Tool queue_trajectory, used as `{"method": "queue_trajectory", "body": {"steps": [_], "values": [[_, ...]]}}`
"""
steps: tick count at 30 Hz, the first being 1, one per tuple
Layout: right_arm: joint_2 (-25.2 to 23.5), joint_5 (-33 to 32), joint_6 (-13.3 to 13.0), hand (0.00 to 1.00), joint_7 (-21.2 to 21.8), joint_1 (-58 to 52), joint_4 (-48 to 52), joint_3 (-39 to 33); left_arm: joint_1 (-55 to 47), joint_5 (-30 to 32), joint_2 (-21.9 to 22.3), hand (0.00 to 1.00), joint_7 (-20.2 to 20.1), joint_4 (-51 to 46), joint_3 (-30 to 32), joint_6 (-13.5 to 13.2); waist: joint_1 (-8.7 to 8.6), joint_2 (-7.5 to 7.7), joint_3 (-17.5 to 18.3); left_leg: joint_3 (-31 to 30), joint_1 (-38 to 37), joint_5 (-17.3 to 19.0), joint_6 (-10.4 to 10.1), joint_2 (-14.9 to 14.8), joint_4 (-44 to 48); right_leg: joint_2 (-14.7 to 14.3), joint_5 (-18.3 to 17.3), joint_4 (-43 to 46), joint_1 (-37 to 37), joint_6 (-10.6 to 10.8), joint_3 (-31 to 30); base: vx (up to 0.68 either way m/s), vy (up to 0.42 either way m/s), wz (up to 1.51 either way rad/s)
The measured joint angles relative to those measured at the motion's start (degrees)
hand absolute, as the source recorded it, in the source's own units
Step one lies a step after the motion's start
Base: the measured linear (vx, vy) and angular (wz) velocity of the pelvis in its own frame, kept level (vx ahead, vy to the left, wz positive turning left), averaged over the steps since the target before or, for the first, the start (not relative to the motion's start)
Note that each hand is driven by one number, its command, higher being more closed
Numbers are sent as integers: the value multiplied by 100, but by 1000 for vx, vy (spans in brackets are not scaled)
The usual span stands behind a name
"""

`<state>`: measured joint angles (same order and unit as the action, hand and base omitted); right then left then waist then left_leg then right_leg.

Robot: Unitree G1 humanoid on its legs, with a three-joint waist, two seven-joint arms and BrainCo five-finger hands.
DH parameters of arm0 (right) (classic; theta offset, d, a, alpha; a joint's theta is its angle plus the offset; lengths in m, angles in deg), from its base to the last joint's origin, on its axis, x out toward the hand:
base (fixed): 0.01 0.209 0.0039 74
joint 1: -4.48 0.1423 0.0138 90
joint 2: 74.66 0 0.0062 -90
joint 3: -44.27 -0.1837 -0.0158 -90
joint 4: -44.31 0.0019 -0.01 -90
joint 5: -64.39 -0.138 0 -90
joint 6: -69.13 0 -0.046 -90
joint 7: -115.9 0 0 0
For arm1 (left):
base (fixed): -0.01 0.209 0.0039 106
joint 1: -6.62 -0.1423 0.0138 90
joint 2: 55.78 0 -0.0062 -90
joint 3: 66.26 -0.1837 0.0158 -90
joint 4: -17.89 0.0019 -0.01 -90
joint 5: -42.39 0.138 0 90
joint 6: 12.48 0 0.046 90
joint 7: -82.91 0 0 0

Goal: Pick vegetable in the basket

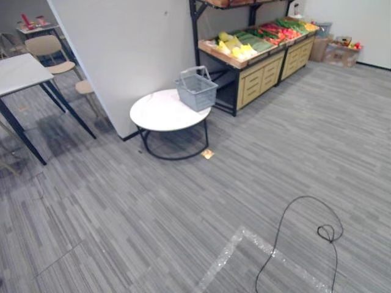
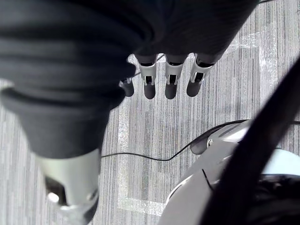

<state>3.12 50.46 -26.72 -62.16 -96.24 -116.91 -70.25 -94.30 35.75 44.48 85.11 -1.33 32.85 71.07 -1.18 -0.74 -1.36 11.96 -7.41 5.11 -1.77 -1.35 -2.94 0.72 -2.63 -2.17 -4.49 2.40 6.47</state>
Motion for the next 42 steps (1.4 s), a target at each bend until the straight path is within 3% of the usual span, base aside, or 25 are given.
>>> {"method": "queue_trajectory", "body": {"steps": [2, 3, 4, 8, 10, 11, 12, 14, 40, 42], "values": [[-13, 3, -9, 0, 0, 57, -19, -70, 21, 0, 3, 0, -9, 0, 31, -33, -3, -47, -27, 20, -30, 23, -36, -2, 1, -2, 9, -43, -64, 17, 22, 69, -13, -3], [-31, 5, -13, 0, 0, 79, -22, -143, 50, 0, 2, 0, -10, 2, 34, -53, -4, 21, -126, 30, -77, 55, -87, -7, 0, -6, 12, -81, -113, 23, 25, 54, -21, -3], [-40, 9, -20, 0, 1, 116, -65, -208, 54, 0, 0, 0, -11, -1, 34, -58, -1, -43, -97, 48, -88, 56, -89, -11, 2, -8, 11, -88, -129, 24, 28, 31, -21, -2], [-34, 11, -51, 0, -2, 190, -123, -218, 59, 4, 0, 0, 16, -6, 33, -75, 1, 10, -151, 139, -164, 66, -104, -23, -9, -21, 5, -114, -192, 34, 30, -4, -21, -4], [-40, 14, -64, 0, -6, 220, -122, -218, 61, 4, 1, 0, 33, -5, 29, -79, 0, -44, -140, 148, -179, 66, -104, -34, -14, -33, 3, -115, -199, 37, 30, -29, -38, -4], [-39, 16, -65, 0, -9, 220, -121, -218, 61, 6, 6, 0, 59, -5, 30, -83, 1, 33, -186, 152, -180, 66, -104, -42, -31, -42, 2, -116, -191, 37, 31, -44, -43, -1], [-39, 16, -65, 0, -11, 221, -120, -218, 62, 6, 7, 0, 77, -7, 26, -88, 1, -61, -155, 152, -181, 65, -103, -54, -40, -54, 3, -115, -185, 36, 34, -47, -43, -1], [-36, 15, -70, 0, -14, 219, -115, -213, 58, 5, 16, 0, 108, -8, 26, -97, 5, 15, -189, 156, -186, 60, -96, -65, -56, -65, 3, -113, -179, 34, 38, -54, -43, -1], [-31, -6, -96, 0, 96, 209, -109, -206, 60, 3, 18, 0, 139, -6, 33, -119, 14, 40, -194, 180, -256, 61, -102, -106, -90, -102, 6, -172, -262, 30, 101, -15, -24, 0], [-26, -6, -96, 0, 89, 275, -93, -203, 91, -9, 15, 0, 147, -12, 31, -167, 24, 47, -223, 249, -116, 39, -122, -144, -65, -120, -69, 132, 31, -52, 86, -6, -10, -13]]}}
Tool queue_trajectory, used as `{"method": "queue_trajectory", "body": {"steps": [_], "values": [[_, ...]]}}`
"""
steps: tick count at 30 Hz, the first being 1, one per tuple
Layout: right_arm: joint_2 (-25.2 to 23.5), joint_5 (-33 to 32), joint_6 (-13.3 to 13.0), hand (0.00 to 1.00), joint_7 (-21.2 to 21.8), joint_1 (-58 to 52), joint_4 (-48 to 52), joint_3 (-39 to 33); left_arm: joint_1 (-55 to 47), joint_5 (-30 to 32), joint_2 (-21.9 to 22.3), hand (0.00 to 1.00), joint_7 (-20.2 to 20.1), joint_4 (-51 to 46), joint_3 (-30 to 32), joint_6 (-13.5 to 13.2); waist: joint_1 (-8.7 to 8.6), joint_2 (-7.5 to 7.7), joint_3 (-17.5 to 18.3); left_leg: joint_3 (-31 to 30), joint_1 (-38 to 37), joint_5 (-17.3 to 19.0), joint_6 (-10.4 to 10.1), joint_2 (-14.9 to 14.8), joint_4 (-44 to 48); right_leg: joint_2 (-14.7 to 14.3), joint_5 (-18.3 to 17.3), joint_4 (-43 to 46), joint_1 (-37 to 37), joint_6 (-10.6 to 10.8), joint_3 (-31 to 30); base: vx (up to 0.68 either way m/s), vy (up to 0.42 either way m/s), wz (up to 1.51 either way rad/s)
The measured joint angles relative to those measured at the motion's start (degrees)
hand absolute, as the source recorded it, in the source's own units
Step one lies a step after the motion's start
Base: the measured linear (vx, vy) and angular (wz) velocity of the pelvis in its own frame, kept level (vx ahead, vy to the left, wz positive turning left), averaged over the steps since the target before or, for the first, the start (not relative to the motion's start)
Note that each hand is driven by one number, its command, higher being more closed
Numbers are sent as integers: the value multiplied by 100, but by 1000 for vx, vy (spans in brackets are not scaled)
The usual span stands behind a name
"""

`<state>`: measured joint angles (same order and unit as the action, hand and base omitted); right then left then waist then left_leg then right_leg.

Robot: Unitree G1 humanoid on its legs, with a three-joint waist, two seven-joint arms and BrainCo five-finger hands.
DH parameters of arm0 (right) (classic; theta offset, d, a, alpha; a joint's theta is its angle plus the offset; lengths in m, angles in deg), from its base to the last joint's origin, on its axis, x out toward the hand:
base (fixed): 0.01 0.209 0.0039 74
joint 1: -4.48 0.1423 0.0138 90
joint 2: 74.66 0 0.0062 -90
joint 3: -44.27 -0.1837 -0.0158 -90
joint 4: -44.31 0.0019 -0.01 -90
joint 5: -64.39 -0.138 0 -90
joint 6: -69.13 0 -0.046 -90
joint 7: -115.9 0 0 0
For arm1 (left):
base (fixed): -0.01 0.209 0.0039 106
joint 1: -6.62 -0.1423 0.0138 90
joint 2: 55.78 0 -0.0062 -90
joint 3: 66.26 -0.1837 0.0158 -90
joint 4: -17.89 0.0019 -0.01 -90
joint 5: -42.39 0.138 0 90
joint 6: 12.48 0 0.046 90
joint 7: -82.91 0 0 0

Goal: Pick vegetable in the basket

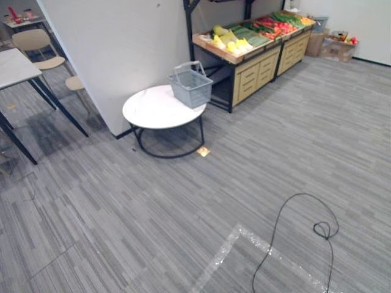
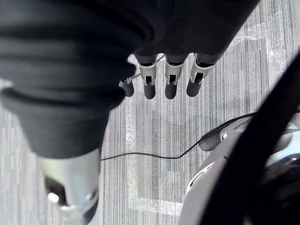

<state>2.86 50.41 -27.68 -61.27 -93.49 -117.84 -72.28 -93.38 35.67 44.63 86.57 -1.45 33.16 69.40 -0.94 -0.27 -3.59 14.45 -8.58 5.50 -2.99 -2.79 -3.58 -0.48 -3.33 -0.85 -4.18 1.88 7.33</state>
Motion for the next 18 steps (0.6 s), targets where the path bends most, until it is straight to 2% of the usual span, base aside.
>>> {"method": "queue_trajectory", "body": {"steps": [2, 4, 5, 6, 7, 8, 9, 10, 12, 13, 14, 16, 17, 18], "values": [[-2, -3, 0, 0, -18, 132, 33, 1, 77, -176, -30, 0, 22, -3, 0, -16, -3, -4, -142, 42, 102, -19, -18, -14, 67, 25, -201, 487, 298, -20, -1, -22, -49, -13], [-72, -6, -2, 0, -29, 201, 107, 5, 189, -216, -101, 0, 57, -15, 3, -19, -13, 109, -314, 32, 219, -13, -28, -12, 179, 82, -432, 959, 583, -68, 18, -51, -65, 2], [-150, -8, -9, 0, -36, 217, 158, 6, 248, -217, -166, 0, 62, -21, 12, -19, -14, 222, -381, 8, 354, 55, -119, -13, 361, 132, -597, 1210, 735, -98, 67, -40, -65, 13], [-189, -13, -21, 0, -37, 221, 160, 12, 289, -217, -201, 0, 65, -22, 37, -17, -17, 267, -414, -29, 486, 191, -216, -32, 613, 172, -714, 1325, 810, -140, 107, -42, -122, 37], [-180, -55, -44, 0, -36, 213, 160, 14, 344, -230, -193, 0, 64, -58, 155, -17, -27, 304, -497, -91, 895, 545, -349, -196, 1574, 182, -882, 1421, 780, -239, 243, -31, -111, 40], [-189, -59, -47, 0, -38, 189, 154, 8, 325, -238, -176, 0, 59, -80, 237, -16, -4, 317, -519, -63, 1105, 590, -374, -262, 2098, 186, -916, 1429, 737, -280, 271, -21, -121, 43], [-198, -65, -63, 0, -40, 140, 162, 14, 304, -316, -124, 0, 45, -180, 499, -22, -3, 334, -560, -40, 1514, 585, -369, -429, 3097, 192, -955, 1427, 616, -306, 332, 32, -93, 22], [-175, -73, -86, 0, -57, 33, 272, 134, 248, -442, 115, 0, 59, -368, 999, -11, 53, 202, -695, -47, 2078, 296, -69, -799, 4652, 111, -1059, 1478, 342, -356, 390, 65, -69, 13], [-135, -73, -99, 0, -104, -90, 463, 394, 134, -549, 226, 0, 53, -523, 1146, -9, 142, 169, -746, -37, 2488, -39, 100, -1054, 5665, 82, -1197, 1553, 137, -406, 371, 121, -4, -1], [-115, -70, -99, 0, -111, -95, 503, 505, 72, -636, 250, 0, 52, -586, 1153, -8, 142, 141, -764, -76, 2653, 8, 66, -1084, 5908, 118, -1266, 1564, 44, -404, 355, 182, 31, 1], [-104, -61, -94, 0, -119, -62, 590, 585, 64, -670, 281, 0, 50, -630, 1182, -9, 171, 192, -743, -89, 2877, 98, -27, -1044, 5891, 188, -1324, 1552, -8, -365, 325, 268, 74, 0], [-72, -49, -96, 0, -125, 106, 611, 618, 66, -671, 331, 0, 51, -659, 1172, -11, 263, 183, -745, -96, 3121, 146, -90, -893, 5145, 316, -1329, 1465, -37, -358, 219, 271, 100, -13], [-46, -47, -96, 0, -129, 253, 606, 631, 65, -669, 341, 0, 55, -663, 1134, -13, 284, 171, -750, -98, 3167, 116, -105, -786, 4217, 400, -1346, 1355, -91, -329, 139, 249, 119, -27], [-36, -46, -103, 0, -137, 375, 619, 679, 10, -665, 357, 0, 56, -666, 1119, -13, 287, 148, -742, -78, 3128, -92, -110, -729, 3105, 465, -1377, 1214, -207, -270, 108, 347, 180, -27]]}}
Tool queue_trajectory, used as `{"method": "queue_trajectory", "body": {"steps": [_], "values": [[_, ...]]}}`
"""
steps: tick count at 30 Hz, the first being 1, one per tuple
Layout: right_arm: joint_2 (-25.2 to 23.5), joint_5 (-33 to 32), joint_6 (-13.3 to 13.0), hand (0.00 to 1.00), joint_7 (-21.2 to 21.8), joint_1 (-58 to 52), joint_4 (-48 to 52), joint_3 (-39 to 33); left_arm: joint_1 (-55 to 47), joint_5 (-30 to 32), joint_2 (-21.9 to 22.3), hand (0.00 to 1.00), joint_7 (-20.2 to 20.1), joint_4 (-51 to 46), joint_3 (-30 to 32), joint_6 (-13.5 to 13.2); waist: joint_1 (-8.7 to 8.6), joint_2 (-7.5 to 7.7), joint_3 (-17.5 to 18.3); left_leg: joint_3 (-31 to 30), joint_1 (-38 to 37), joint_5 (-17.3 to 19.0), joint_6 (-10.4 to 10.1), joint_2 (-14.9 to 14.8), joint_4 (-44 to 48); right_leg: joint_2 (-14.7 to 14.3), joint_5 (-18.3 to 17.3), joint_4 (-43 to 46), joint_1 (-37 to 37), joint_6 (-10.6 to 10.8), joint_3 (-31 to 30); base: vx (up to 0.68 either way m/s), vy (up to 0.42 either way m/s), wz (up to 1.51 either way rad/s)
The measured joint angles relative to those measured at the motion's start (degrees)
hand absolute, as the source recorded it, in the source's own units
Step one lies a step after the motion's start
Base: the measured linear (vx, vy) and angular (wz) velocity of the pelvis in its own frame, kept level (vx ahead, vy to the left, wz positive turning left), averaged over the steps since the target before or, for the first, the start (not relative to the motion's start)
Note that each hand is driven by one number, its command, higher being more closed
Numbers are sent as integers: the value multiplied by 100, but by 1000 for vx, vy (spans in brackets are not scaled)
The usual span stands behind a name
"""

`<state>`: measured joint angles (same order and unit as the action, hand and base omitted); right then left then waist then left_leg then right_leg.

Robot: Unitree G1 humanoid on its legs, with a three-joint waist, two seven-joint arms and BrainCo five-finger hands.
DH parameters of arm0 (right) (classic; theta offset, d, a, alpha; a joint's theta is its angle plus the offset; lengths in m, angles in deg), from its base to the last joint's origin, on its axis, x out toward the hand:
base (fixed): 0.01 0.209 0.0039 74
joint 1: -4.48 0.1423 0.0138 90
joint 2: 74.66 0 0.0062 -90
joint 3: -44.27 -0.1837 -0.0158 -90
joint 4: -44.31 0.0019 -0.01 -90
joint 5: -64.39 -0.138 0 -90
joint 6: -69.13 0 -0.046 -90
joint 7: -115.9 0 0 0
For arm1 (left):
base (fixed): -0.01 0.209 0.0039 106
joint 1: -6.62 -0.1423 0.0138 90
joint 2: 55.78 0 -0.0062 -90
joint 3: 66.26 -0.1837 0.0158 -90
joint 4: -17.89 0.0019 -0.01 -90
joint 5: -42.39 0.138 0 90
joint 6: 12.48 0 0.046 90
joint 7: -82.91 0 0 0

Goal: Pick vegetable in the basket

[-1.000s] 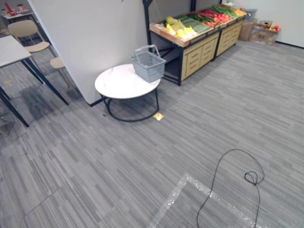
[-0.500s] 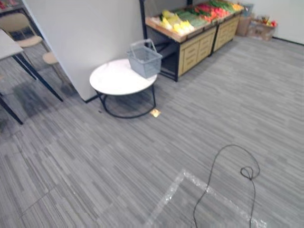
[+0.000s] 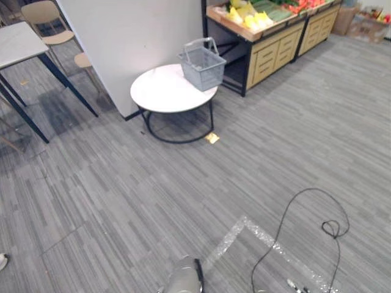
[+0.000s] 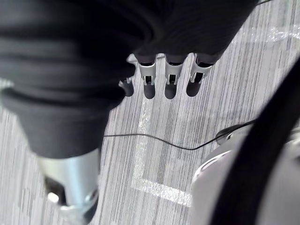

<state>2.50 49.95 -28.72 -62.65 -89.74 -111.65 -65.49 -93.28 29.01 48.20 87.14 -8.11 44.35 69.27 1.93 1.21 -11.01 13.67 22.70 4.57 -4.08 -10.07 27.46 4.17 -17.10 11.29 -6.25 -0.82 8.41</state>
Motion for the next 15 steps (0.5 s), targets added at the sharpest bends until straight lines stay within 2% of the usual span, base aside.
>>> {"method": "queue_trajectory", "body": {"steps": [1, 2, 3, 4, 5, 6, 7, 8, 9, 11, 12, 13, 14, 15], "values": [[-1, 0, -7, 0, -4, 43, 25, 62, -29, 1, 19, 0, 3, -11, 3, -1, 0, -22, 11, 11, -26, -165, -14, -1, -578, 11, -34, -61, -61, 60, -39, 474, 272, -29], [-12, 1, -42, 0, -10, 81, 84, 212, -61, 5, 64, 0, 9, -25, 8, -6, 14, -91, 13, 17, -52, -414, -29, -69, -1530, 14, -129, -144, -195, 219, -128, 532, 359, -39], [-30, 4, -65, 0, -10, 87, 137, 248, -75, 7, 115, 0, 21, -21, 12, -5, 74, -170, 51, 26, 4, -468, -35, -174, -1992, 15, -270, -179, -311, 375, -226, 465, 361, -46], [-23, 7, -74, 0, -10, 77, 143, 235, -94, 8, 135, 0, 30, -21, 13, -6, 106, -196, 70, 46, 9, -466, -36, -221, -2067, 38, -354, -223, -393, 436, -270, 503, 423, -54], [-138, 10, -77, 0, -16, 68, 99, 177, -149, 9, 47, 0, 27, -7, 26, -9, 172, -42, 113, 169, 19, -990, 7, -202, -1662, 272, -521, -338, -639, 429, -385, 536, 367, -56], [-267, 19, -75, 0, 16, 60, -118, 84, -243, 17, -98, 0, 12, 48, 27, -49, 180, 221, 390, 219, 119, -985, 108, 70, -1318, 556, -445, -293, -648, 287, -587, 568, 329, -41], [-325, 47, -79, 0, 24, 61, -175, 37, -250, 21, -157, 0, 18, 81, 15, -54, 139, 313, 560, 224, 225, -844, 296, 191, -1188, 659, -307, -157, -511, 260, -652, 738, 342, 0], [-388, 51, -82, 0, 31, 65, -259, -24, -164, 76, -248, 0, 20, 164, -11, -56, 23, 394, 694, 230, 250, -618, 437, 366, -1039, 797, 25, 315, -285, 378, -809, 512, 245, 27], [-390, 56, -79, 0, 34, 58, -304, -27, -100, 85, -285, 0, 19, 217, -38, -54, 9, 416, 710, 246, 193, -571, 511, 429, -968, 838, 218, 544, -215, 399, -928, 793, 372, 26], [-352, 65, -82, 0, 44, 68, -454, -213, 5, 101, -371, 0, 13, 216, -249, -41, -12, 439, 725, 372, -329, -89, 649, 581, -958, 981, 1415, 1960, 251, 919, -1076, 576, 258, -3], [-347, 64, -85, 0, 45, 67, -459, -230, 4, 100, -390, 0, 9, 209, -322, -42, -16, 429, 717, 408, -525, 11, 664, 606, -1024, 1034, 1845, 2429, 428, 1127, -1080, 525, 238, -19], [-335, 64, -92, 0, 45, 64, -462, -225, 6, 91, -462, 0, 5, 207, -519, -40, -35, 391, 682, 465, -948, 184, 691, 681, -1182, 1128, 2226, 3446, 821, 1399, -1007, 572, 244, -18], [-284, 67, -106, 0, 79, 65, -423, -214, 30, 75, -518, 0, 1, 203, -726, -41, -77, 369, 666, 466, -1429, 303, 696, 759, -1386, 1209, 2118, 4426, 1202, 1230, -741, 549, 219, -16], [-252, 67, -109, 0, 90, 66, -408, -199, 56, 68, -529, 0, 0, 210, -798, -42, -86, 348, 648, 464, -1681, 328, 695, 797, -1539, 1195, 1989, 4752, 1359, 1045, -609, 422, 140, -11]]}}
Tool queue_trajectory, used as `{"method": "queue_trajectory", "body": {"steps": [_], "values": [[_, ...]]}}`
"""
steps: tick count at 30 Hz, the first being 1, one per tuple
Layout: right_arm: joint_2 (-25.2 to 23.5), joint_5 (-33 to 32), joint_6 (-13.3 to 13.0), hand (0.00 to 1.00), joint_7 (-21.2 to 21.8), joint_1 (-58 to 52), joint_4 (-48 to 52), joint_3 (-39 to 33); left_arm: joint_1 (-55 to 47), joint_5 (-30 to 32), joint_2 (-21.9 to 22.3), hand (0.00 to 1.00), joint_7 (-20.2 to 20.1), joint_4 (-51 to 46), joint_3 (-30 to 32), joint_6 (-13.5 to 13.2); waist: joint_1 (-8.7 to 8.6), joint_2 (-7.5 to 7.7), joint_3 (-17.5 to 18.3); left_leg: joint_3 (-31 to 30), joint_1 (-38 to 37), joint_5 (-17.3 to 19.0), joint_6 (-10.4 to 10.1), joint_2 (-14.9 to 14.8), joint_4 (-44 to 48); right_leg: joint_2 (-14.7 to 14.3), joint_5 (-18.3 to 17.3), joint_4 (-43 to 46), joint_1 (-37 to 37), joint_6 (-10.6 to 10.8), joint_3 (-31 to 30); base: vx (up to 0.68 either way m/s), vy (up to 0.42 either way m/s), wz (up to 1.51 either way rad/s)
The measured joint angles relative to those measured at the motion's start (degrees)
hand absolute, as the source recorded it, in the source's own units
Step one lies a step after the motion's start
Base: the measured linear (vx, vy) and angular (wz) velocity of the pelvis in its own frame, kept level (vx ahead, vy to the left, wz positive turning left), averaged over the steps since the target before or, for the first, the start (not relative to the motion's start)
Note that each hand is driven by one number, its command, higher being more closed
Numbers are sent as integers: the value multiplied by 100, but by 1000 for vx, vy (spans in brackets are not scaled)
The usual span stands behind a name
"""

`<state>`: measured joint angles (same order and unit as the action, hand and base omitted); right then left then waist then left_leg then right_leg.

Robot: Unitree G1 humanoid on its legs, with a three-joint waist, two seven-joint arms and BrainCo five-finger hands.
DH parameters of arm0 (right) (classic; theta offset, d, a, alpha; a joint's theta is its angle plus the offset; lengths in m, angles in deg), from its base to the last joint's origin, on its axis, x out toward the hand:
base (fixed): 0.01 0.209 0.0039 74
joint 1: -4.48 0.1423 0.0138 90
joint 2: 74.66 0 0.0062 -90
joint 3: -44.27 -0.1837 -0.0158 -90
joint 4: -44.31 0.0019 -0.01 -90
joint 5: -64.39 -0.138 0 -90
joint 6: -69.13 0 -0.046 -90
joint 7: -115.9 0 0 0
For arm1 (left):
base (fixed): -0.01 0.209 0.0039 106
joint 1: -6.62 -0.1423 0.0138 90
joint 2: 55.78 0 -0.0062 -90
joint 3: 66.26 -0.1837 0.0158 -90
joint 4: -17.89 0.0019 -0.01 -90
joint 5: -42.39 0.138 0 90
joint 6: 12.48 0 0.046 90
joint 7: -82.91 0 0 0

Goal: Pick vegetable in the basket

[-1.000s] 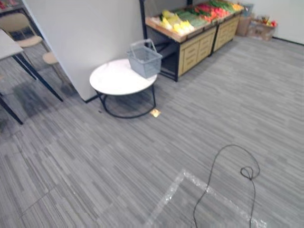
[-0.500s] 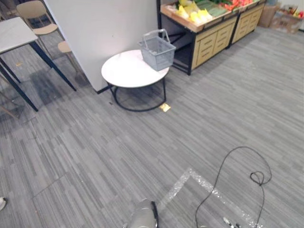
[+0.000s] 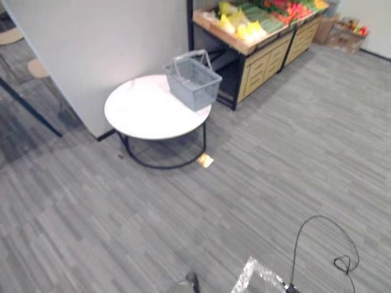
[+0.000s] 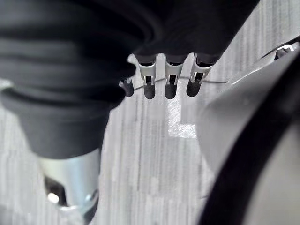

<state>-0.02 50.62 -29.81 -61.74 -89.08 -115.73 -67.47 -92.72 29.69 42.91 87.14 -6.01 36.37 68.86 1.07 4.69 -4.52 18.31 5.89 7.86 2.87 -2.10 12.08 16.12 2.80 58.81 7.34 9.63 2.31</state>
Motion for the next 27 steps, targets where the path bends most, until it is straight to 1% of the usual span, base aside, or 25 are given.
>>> {"method": "queue_trajectory", "body": {"steps": [1, 2, 3, 4, 5, 7, 8, 9, 10, 11, 12, 13, 14, 15, 16, 17, 18, 19, 20, 21, 22, 23, 25, 26, 27], "values": [[71, -2, -2, 0, 10, -2, 31, 57, 23, -1, -44, 0, -8, 7, -173, -5, -18, -40, -27, 9, -530, 11, -7, 70, -362, -67, -450, 354, 281, -186, 249, 405, 105, -1], [125, -3, -8, 0, 16, -4, 109, 80, 78, -2, -22, 0, -9, 12, -221, -3, -69, -111, -72, -9, -912, 45, -13, 92, -603, -131, -898, 344, 541, -411, 581, 378, 78, 7], [137, -6, -9, 0, 18, -8, 169, 75, 105, -2, -2, 0, -8, 11, -217, -3, -104, -143, -90, -36, -1048, 86, -21, 96, -670, -134, -1055, 218, 670, -523, 774, 343, 19, 17], [161, -12, -30, 0, 32, -6, 210, 29, 167, -2, 47, 0, -9, 12, -173, -4, -120, -192, -120, -58, -1266, 174, -56, 95, -759, -115, -1236, -245, 901, -643, 1114, 328, -33, 19], [164, -31, -56, 0, 39, -16, 270, -53, 257, -3, 119, 0, -10, 11, -30, -2, -119, -226, -143, -105, -1429, 266, -113, 89, -805, -57, -1276, -898, 1089, -711, 1426, 339, -57, 23], [173, -45, -73, 0, 35, -74, 413, -49, 318, -5, 217, 0, -10, 3, 149, -2, -141, -281, -170, -201, -1559, 400, -230, 25, -801, -38, -1254, -1915, 1207, -692, 1611, 376, -142, 28], [167, -83, -106, 0, 32, -133, 503, -50, 343, -4, 314, 0, -13, -8, 309, -5, -138, -354, -202, -255, -1668, 521, -372, -84, -795, -51, -1150, -2885, 1231, -599, 1634, 541, -252, 25], [178, -85, -111, 0, 34, -173, 621, -72, 364, -3, 416, 0, -11, -11, 472, -5, -134, -444, -261, -300, -1817, 650, -522, -233, -782, -62, -922, -3759, 1252, -587, 1599, 498, -242, 18], [183, -86, -111, 0, 34, -185, 653, -97, 372, -2, 474, 0, -10, -11, 561, -5, -128, -499, -294, -302, -1907, 722, -618, -331, -776, -72, -749, -4159, 1253, -575, 1582, 550, -272, 7], [207, -83, -109, 0, 27, -236, 714, -90, 396, -1, 562, 0, -11, -10, 704, -5, -106, -564, -339, -296, -2061, 864, -803, -510, -784, -76, -447, -4746, 1253, -478, 1565, 546, -301, 6], [193, -71, -105, 0, 25, -305, 739, -66, 430, -1, 608, 0, -13, -11, 844, -7, -97, -527, -354, -300, -2248, 1066, -857, -635, -810, -18, -381, -4986, 1243, -373, 1507, 550, -329, 12], [179, -74, -104, 0, 23, -356, 744, -58, 448, -1, 617, 0, -18, -9, 869, -6, -102, -500, -348, -317, -2352, 1179, -801, -686, -817, 24, -302, -4914, 1251, -334, 1466, 707, -465, 16], [257, -21, -86, 0, 24, -447, 785, -20, 449, 10, 711, 0, -35, 26, 908, 5, -90, -580, -328, -335, -2554, 1208, -662, -837, -763, -12, 10, -4183, 1419, -274, 1419, 616, -414, 19], [255, -2, -88, 0, 26, -472, 784, -21, 481, 6, 778, 0, -57, 60, 937, 2, -94, -587, -310, -377, -2551, 1066, -673, -897, -680, 0, 5, -3807, 1546, -282, 1346, 740, -552, 18], [298, 5, -80, 0, 38, -481, 755, -46, 511, 39, 847, 0, -93, 46, 970, -16, -99, -662, -314, -553, -2515, 780, -657, -1036, -414, -61, -397, -3255, 1649, -487, 1323, 608, -476, 14], [398, 11, -48, 0, 67, -502, 642, -86, 495, 37, 966, 0, -95, 75, 978, -10, -102, -812, -250, -837, -2283, 473, -689, -1273, 135, -176, -717, -3140, 1533, -581, 1477, 622, -470, 11], [428, 10, -40, 0, 65, -490, 594, -94, 494, 33, 991, 0, -96, 112, 979, -9, -97, -891, -201, -983, -2065, 245, -703, -1381, 556, -252, -856, -3140, 1444, -592, 1562, 650, -426, 26], [455, 9, 18, 0, 66, -468, 474, -102, 504, 8, 986, 0, -125, 107, 978, 1, -152, -943, -218, -1223, -1577, -416, -807, -1580, 1574, -330, -1059, -3189, 1114, -639, 1733, 635, -352, 37], [509, 9, 46, 0, 61, -424, 355, -9, 509, -46, 959, 0, -130, 99, 954, -1, -175, -955, -245, -1351, -1060, -956, -1012, -1809, 2765, -373, -1147, -3368, 668, -722, 1911, 609, -315, 33], [549, 18, 69, 0, 51, -377, 331, 37, 516, -91, 935, 0, -133, 85, 918, 0, -162, -973, -265, -1289, -790, -910, -1006, -1925, 3405, -456, -1177, -3518, 423, -743, 1943, 555, -228, 9], [605, 19, 85, 0, 41, -325, 271, 101, 514, -209, 898, 0, -140, 18, 900, -2, -134, -932, -303, -1104, -393, -636, -984, -1986, 4256, -568, -1186, -3874, -69, -758, 1970, 531, -186, -10], [606, 14, 79, 0, 19, -240, 260, 119, 520, -242, 865, 0, -134, -64, 901, -21, -83, -842, -356, -850, -100, -339, -964, -1897, 4572, -606, -1164, -4239, -550, -730, 1984, 518, -168, -12], [586, -3, 75, 0, -24, -108, 260, 140, 520, -252, 804, 0, -133, -153, 837, -86, -70, -758, -406, -450, 319, -25, -964, -1782, 4490, -619, -1136, -4647, -992, -683, 2017, 465, -60, -9], [568, -18, 69, 0, -52, 41, 276, 139, 522, -285, 773, 0, -130, -199, 793, -97, -34, -752, -411, -49, 672, 168, -934, -1654, 3889, -621, -1100, -4954, -1247, -622, 2025, 370, 3, -13], [549, -19, 63, 0, -51, 94, 294, 139, 523, -293, 775, 0, -127, -226, 790, -109, -11, -753, -414, 156, 783, 210, -918, -1610, 3483, -621, -1086, -5083, -1352, -597, 2016, 440, 108, -17]]}}
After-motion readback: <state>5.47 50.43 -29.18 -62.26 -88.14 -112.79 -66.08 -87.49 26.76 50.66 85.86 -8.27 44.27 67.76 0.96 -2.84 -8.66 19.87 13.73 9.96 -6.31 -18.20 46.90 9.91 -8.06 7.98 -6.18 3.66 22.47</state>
